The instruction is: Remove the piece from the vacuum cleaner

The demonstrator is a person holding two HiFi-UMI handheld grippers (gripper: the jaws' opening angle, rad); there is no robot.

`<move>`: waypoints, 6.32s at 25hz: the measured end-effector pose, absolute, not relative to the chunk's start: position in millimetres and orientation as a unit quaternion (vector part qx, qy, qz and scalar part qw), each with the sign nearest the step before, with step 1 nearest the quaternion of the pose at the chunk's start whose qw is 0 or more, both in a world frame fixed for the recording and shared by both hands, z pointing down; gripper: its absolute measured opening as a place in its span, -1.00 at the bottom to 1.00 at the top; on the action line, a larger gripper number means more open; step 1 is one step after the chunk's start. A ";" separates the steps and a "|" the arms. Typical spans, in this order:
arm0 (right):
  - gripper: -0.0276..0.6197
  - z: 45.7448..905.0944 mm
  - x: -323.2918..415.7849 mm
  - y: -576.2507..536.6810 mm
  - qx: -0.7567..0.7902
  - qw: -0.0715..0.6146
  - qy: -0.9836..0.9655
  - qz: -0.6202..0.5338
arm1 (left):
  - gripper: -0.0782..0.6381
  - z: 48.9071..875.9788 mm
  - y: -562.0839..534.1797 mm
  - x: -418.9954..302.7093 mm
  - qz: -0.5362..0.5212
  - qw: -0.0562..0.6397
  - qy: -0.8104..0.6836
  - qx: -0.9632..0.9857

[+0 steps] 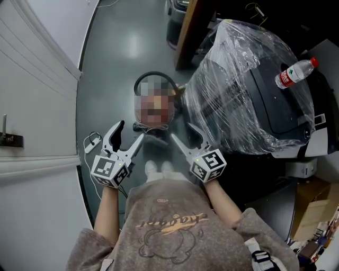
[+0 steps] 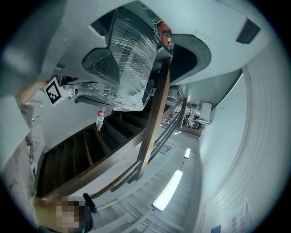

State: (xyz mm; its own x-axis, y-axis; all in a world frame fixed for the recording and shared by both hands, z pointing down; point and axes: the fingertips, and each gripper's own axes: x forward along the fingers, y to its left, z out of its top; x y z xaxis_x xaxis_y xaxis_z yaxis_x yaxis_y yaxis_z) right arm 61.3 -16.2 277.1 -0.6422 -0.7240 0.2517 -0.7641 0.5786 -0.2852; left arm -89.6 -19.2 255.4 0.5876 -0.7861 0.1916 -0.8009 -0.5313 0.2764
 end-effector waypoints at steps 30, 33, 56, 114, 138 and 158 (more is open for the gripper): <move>-0.19 634.9 36.5 -37.3 0.323 0.246 -0.871 0.277 | 0.10 620.1 -43.3 -60.2 0.255 0.245 -0.282 0.892; -0.19 681.6 31.8 -39.3 0.311 0.262 -0.870 0.279 | 0.10 676.1 -45.6 -60.1 0.282 0.247 -0.267 0.888; -0.19 857.3 0.6 -19.5 0.192 0.397 -0.862 0.249 | -0.14 852.4 -36.9 -43.8 0.418 0.212 -0.130 0.874; -0.76 637.3 25.4 -18.5 0.165 0.363 -0.885 0.240 | -0.64 635.3 -13.0 -21.9 0.370 0.270 -0.186 0.869; -0.75 328.4 22.2 -44.9 0.219 0.293 -0.919 0.146 | -0.64 323.0 -38.2 -23.8 0.354 0.146 -0.222 0.897; -0.71 258.7 34.2 -1.7 0.295 0.199 -0.923 0.145 | -0.63 258.4 5.9 -15.7 0.244 0.118 -0.263 0.926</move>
State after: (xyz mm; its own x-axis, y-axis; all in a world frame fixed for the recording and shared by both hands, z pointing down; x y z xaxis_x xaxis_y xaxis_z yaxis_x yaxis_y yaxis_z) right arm 34.2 -1.7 258.7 -0.7467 -0.4866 0.4535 -0.6023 0.7839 -0.1506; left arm -15.7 5.9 258.4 0.7429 -0.4287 0.5141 -0.5438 -0.8344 0.0899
